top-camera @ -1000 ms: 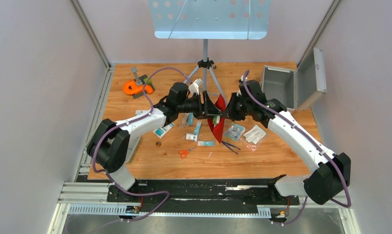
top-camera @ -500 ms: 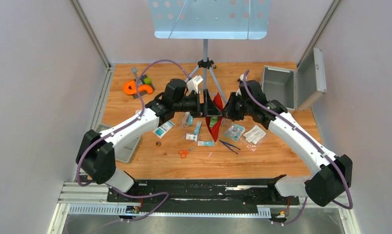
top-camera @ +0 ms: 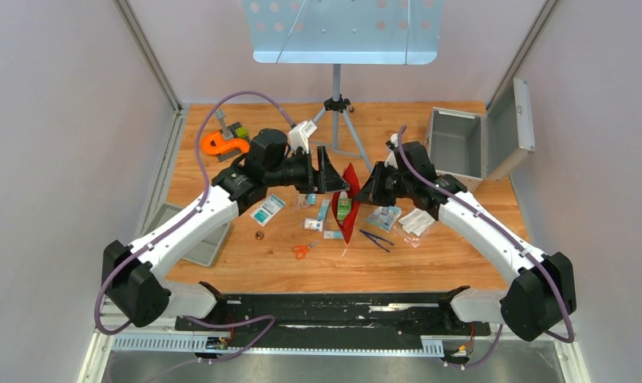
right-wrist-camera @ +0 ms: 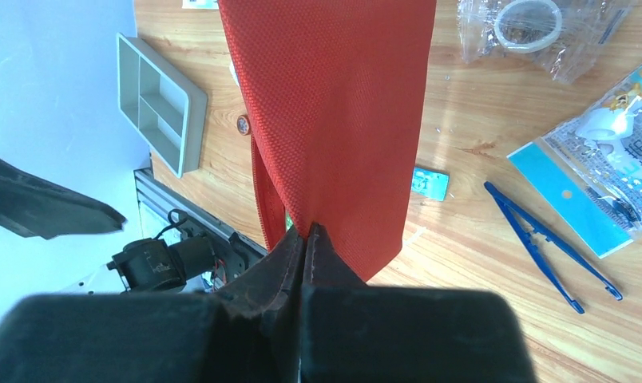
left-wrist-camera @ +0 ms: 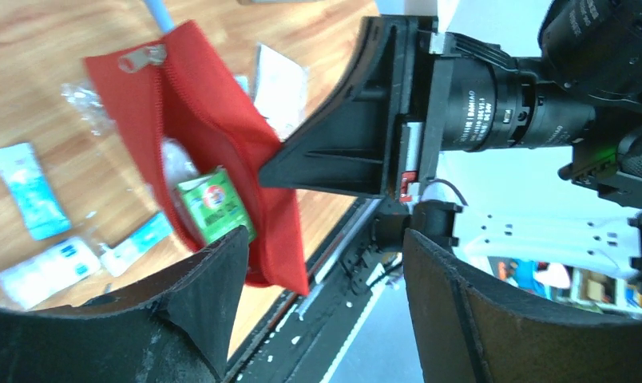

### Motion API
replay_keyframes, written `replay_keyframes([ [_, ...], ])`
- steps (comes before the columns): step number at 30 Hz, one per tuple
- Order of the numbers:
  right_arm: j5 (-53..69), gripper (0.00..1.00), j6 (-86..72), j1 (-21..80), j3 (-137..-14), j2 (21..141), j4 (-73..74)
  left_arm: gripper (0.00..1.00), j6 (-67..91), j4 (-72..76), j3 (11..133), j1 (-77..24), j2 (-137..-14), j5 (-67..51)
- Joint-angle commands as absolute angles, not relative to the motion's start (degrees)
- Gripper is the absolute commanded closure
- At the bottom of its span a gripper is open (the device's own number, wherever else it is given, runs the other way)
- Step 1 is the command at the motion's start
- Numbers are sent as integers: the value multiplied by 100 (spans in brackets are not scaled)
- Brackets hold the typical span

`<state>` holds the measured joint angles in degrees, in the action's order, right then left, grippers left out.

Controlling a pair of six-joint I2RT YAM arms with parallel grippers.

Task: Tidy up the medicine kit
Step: Place the medical item at the medicine pouch, then adjust the medicine pouch.

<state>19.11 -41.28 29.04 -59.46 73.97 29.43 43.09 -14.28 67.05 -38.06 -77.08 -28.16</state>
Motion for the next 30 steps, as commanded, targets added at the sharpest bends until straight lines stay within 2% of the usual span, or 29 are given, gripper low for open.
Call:
replay_keyframes([
  [1,2130,100,-4285,2760,-5783,7067,2409,24,3697,-2270,6913,-3747,-7284,-2061],
  [4,2318,100,-4364,2742,-5754,7053,2388,32,3389,-2830,6930,-3744,-7475,-1842],
  [12,2358,100,-4399,2743,-5835,7014,2370,54,3226,-2871,6877,-4035,-8048,-1790],
  [18,2406,100,-4403,2747,-5880,7022,2356,58,3115,-2825,7074,-4213,-8522,-1648],
  [25,2386,100,-4392,2742,-5824,6953,2360,86,2969,-3034,7343,-4262,-8923,-1390],
  [26,2340,100,-4369,2742,-5826,6967,2373,96,2961,-3072,7393,-4262,-8963,-1381],
  [28,2053,100,-4311,2745,-5840,7028,2558,100,2957,-3177,7507,-4274,-8990,-1401],
  [30,1681,100,-4255,2742,-5918,7192,2966,100,2936,-3272,7649,-4314,-8920,-1446],
])
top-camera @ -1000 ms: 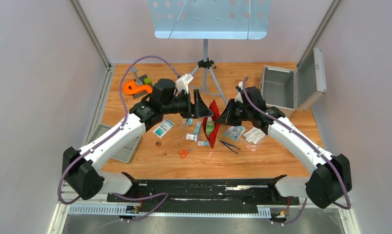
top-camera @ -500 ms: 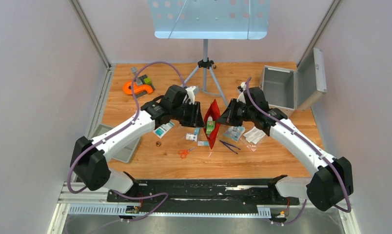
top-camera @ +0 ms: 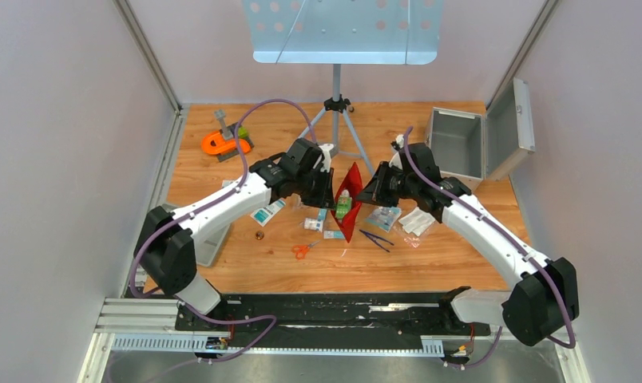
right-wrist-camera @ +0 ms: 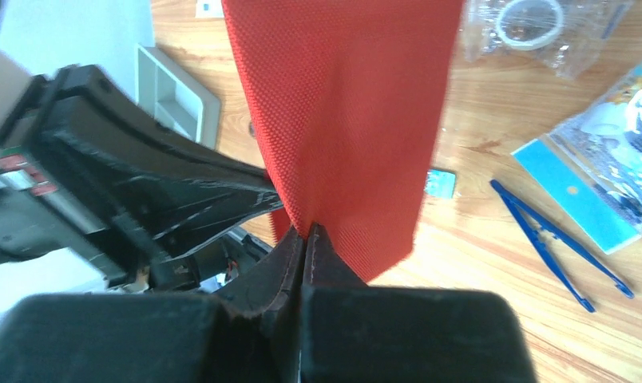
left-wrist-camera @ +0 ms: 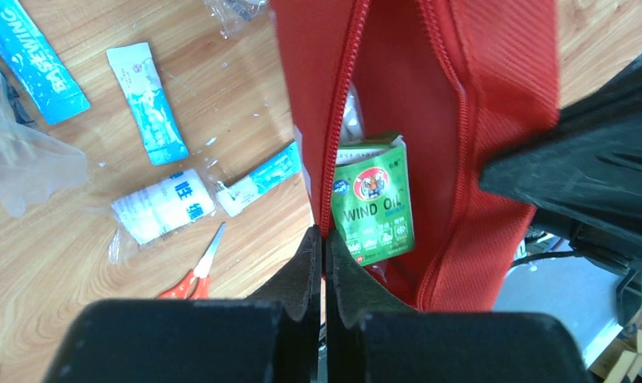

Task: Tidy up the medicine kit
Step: Adjust the medicine pouch.

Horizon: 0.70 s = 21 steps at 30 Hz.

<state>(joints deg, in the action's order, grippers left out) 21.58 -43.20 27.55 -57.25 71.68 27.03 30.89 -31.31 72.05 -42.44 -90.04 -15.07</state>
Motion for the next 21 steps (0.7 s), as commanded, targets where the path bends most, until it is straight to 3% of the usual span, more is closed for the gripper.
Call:
replay_keyframes([
  [1,1586,100,-4212,2742,-6016,7294,3145,100,2940,-3294,7696,-4339,-8876,-1504],
  [12,1347,100,-3913,2777,-6349,7634,3641,100,3162,-2961,7751,-4368,-8185,-1885],
  [18,2391,100,-3870,2925,-6512,7182,2956,100,2822,-3399,7457,-4343,-8709,-629],
  [21,2117,100,-3720,2923,-6463,7072,2944,100,2749,-3533,7650,-4342,-9051,-627],
])
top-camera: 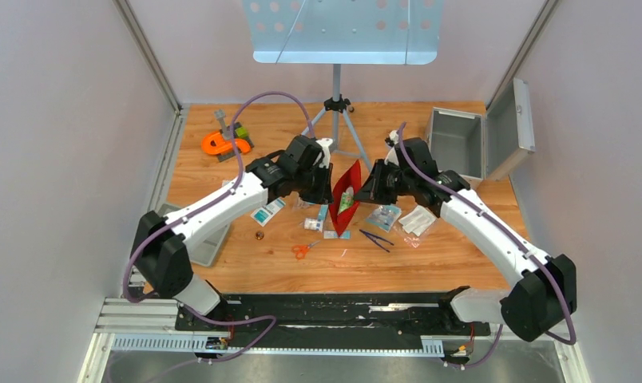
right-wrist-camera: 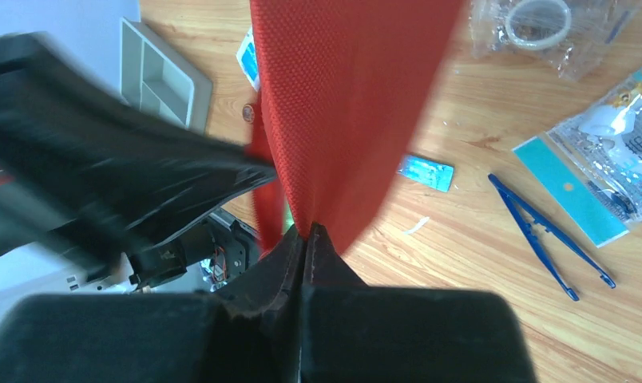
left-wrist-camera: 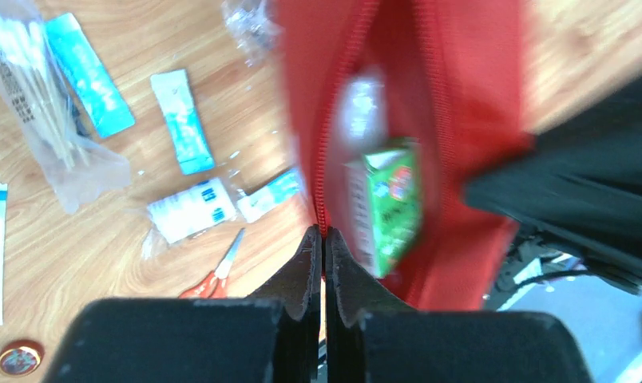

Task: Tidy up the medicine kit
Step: Adjust the medicine pouch.

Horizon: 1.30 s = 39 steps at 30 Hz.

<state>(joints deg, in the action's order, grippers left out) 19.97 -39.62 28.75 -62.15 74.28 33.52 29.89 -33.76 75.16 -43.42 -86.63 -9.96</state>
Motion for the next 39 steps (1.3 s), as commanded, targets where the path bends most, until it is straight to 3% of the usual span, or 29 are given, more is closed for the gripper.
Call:
replay_keyframes([
  [1,1790,100,-3737,2920,-6391,7104,3050,100,2733,-3553,7697,-4346,-9061,-662],
  [5,763,100,-3684,2915,-6540,7547,4044,100,2625,-3610,7811,-4342,-8807,-410],
  [10,312,100,-3567,2918,-6720,7622,4469,100,2500,-3786,7580,-4194,-8604,176],
  [14,497,100,-3562,2933,-6915,7593,4463,100,2549,-3821,7581,-4114,-8678,165],
  [20,1651,100,-3618,3362,-7087,7623,3560,100,2801,-3440,7905,-4392,-8856,-1009],
  [27,59,100,-3546,3174,-6763,7800,4365,100,2814,-3303,7315,-4242,-8489,-411],
  [34,1105,100,-3516,3314,-7128,7796,4004,100,2967,-3100,7603,-4240,-8752,-1716],
  [39,987,100,-3526,3331,-6945,7817,3939,100,2982,-2887,7500,-4263,-8416,-1581],
])
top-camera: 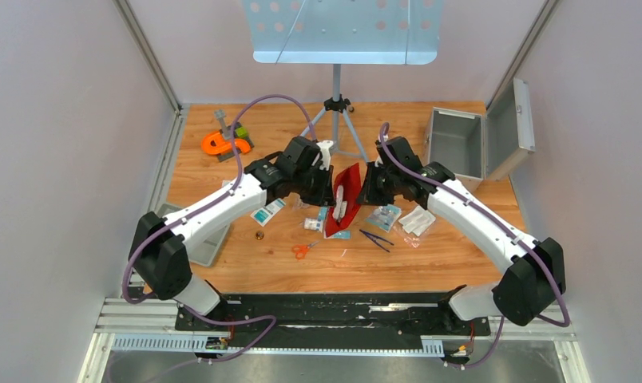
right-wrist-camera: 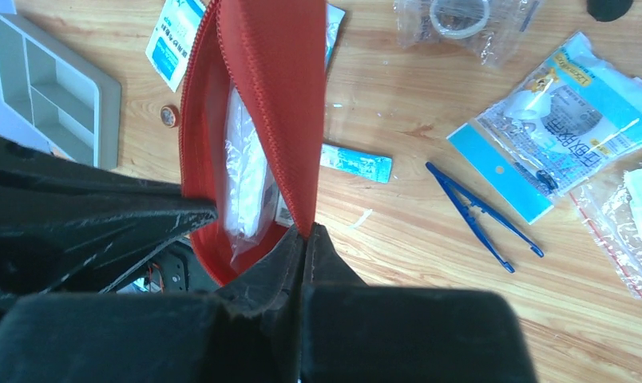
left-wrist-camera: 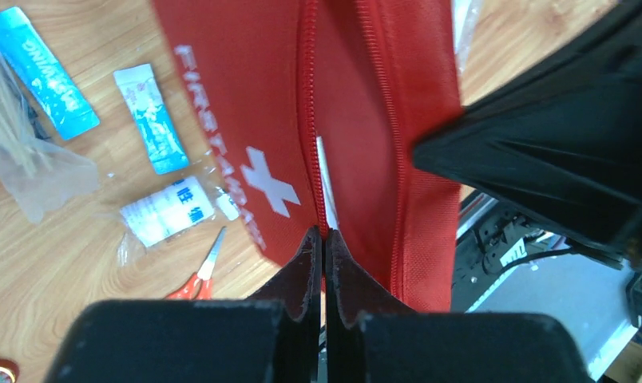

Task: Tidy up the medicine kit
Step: Adjust the medicine pouch.

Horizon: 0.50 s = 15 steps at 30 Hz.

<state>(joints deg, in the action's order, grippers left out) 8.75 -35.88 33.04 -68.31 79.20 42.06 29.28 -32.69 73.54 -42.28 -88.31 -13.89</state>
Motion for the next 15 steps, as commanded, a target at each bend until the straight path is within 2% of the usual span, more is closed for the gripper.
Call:
replay_keyframes([
  [1,1033,100,-3550,3331,-6920,7845,3938,100,2959,-2929,7509,-4263,-8474,-1564],
  [7,1092,100,-3593,3339,-6999,7740,3924,100,2986,-2990,7468,-4263,-8915,-1808],
  [9,1074,100,-3573,3338,-7020,7672,3920,97,2973,-3036,7542,-4263,-9043,-1932],
  [14,1114,100,-3564,3340,-6998,7664,3920,58,2819,-3110,7686,-4265,-8893,-2083],
  [15,1123,100,-3568,3338,-7003,7664,3921,54,2814,-3155,7700,-4263,-8823,-2017],
])
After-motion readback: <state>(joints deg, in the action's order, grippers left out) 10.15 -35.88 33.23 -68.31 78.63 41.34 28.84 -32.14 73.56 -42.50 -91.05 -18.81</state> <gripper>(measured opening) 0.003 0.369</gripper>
